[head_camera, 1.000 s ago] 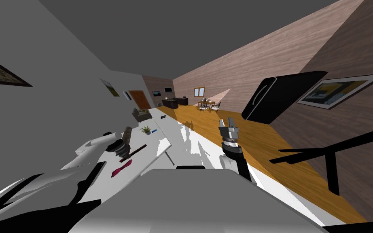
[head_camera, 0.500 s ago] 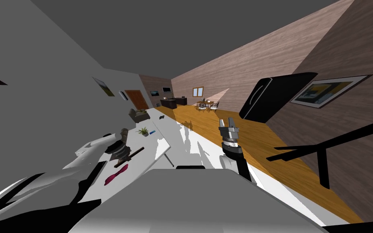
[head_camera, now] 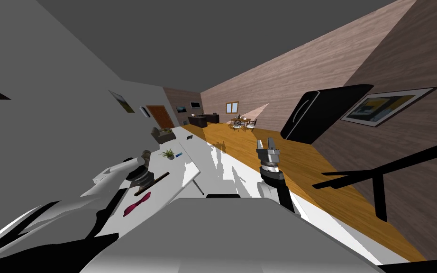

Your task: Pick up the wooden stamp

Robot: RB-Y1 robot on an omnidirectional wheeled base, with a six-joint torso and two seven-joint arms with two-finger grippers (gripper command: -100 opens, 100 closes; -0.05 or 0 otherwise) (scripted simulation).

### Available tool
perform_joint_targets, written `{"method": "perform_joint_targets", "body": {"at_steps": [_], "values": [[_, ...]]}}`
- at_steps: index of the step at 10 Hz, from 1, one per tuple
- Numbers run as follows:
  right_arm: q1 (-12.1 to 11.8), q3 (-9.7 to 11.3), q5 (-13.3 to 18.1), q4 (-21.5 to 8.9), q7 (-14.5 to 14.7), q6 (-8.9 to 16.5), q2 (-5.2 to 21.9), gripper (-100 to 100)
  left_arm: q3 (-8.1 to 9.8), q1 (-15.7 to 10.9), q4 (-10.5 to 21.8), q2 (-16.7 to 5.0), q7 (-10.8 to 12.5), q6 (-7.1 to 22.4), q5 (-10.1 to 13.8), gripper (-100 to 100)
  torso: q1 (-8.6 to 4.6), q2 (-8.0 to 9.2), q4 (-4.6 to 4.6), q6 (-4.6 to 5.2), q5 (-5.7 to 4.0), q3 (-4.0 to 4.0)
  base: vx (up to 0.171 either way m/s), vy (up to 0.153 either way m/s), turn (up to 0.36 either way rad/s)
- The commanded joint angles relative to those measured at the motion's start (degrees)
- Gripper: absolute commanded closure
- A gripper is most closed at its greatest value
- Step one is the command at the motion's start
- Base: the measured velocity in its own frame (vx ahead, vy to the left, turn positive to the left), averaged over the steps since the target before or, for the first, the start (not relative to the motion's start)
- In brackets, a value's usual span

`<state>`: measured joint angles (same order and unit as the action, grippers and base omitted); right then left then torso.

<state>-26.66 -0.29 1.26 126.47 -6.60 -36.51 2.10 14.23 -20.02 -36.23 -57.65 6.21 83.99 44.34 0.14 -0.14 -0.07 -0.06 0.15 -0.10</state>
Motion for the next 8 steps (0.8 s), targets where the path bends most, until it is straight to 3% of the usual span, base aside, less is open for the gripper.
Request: {"method": "perform_joint_targets", "body": {"at_steps": [1,3,4,5,6,7,8], "values": [[0.0,0.0,0.0,0.0,0.0,0.0,0.0,0,0.0,0.0,0.0,0.0,0.0,0.0,0.0,100,0.0,0.0,0.0,0.0,0.0,0.0,0.0,0.0,0.0],[0.0,0.0,0.0,0.0,0.0,0.0,0.0,0,0.0,0.0,0.0,0.0,0.0,0.0,0.0,100,0.03,-0.02,0.0,0.0,0.01,-0.01,0.0,0.0,0.0],[0.0,0.0,0.0,0.0,0.0,0.0,0.0,0,-0.01,0.0,0.0,0.0,0.0,0.0,0.0,0,0.03,-0.02,0.0,0.0,0.01,-0.01,0.0,0.0,0.0],[0.0,0.0,0.0,0.0,0.0,0.0,0.0,0,0.27,0.6,-1.6,-0.8,0.6,1.5,0.5,100,0.03,-0.02,0.0,0.0,0.01,-0.01,0.003,-0.007,-0.008],[0.0,0.0,0.0,0.0,0.0,0.0,0.0,0,0.29,0.5,-2.0,-1.4,0.7,2.4,0.8,100,-0.01,-0.02,0.01,0.0,-0.03,0.0,0.008,-0.011,-0.009],[0.0,0.0,0.0,0.0,0.0,0.0,0.0,0,0.11,0.1,-1.0,-1.0,0.3,1.5,0.5,100,-0.04,-0.04,0.01,0.0,-0.04,-0.01,0.0,0.0,0.0],[0.0,0.0,0.0,0.0,0.0,0.0,0.0,0,0.1,0.1,-1.0,-1.1,0.3,1.6,0.5,0,-0.02,-0.03,0.0,0.0,-0.01,-0.02,0.0,0.0,0.0]]}}
